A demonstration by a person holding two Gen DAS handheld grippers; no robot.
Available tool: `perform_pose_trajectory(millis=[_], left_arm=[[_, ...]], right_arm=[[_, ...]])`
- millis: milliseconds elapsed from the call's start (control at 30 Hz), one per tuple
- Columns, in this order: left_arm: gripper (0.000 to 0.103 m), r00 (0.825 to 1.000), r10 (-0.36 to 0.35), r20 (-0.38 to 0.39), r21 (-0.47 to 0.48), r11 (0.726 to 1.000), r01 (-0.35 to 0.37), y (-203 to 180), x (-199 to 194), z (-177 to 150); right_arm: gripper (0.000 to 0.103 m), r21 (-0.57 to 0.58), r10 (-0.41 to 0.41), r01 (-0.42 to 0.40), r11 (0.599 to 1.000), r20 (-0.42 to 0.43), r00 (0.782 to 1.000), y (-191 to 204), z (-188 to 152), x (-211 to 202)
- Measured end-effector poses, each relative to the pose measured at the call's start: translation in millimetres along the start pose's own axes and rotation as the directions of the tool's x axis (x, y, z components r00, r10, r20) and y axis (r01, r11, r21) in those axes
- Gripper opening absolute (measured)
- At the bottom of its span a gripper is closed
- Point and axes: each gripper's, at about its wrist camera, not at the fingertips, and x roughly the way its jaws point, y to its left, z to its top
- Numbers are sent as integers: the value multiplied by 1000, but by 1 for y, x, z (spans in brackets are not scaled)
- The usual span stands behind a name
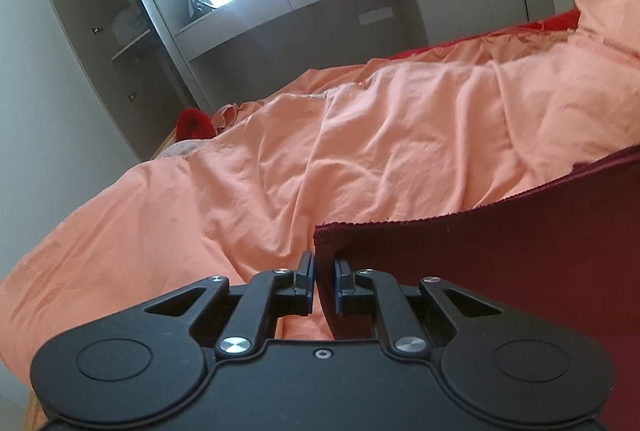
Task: Fold small clothes
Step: 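Lift the shirt hem with both grippers and fold it toward the collar, then lay the folded hem onto the shirt and open both grippers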
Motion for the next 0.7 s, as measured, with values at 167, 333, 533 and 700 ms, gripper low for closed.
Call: perform_pose_trajectory(millis=[167, 333, 533, 700], left_arm=[[11, 996, -51, -79, -65, 997, 46, 1, 38, -17], [17, 985, -133, -107, -192, 975, 111, 19, 53, -32], [34, 965, -234, -115, -319, 929, 187, 40, 55, -42], [38, 960, -248, -134, -351, 917, 188, 50, 49, -54]], right_arm=[[8, -4, -2, 2, 1000, -31, 1000, 0, -5, 7], [28, 55, 6, -4, 998, -50, 999, -8, -10, 11], [65, 136, 28, -26, 990, -17, 999, -19, -11, 0], [94, 163, 18, -21, 986, 20, 1000, -26, -14, -32]])
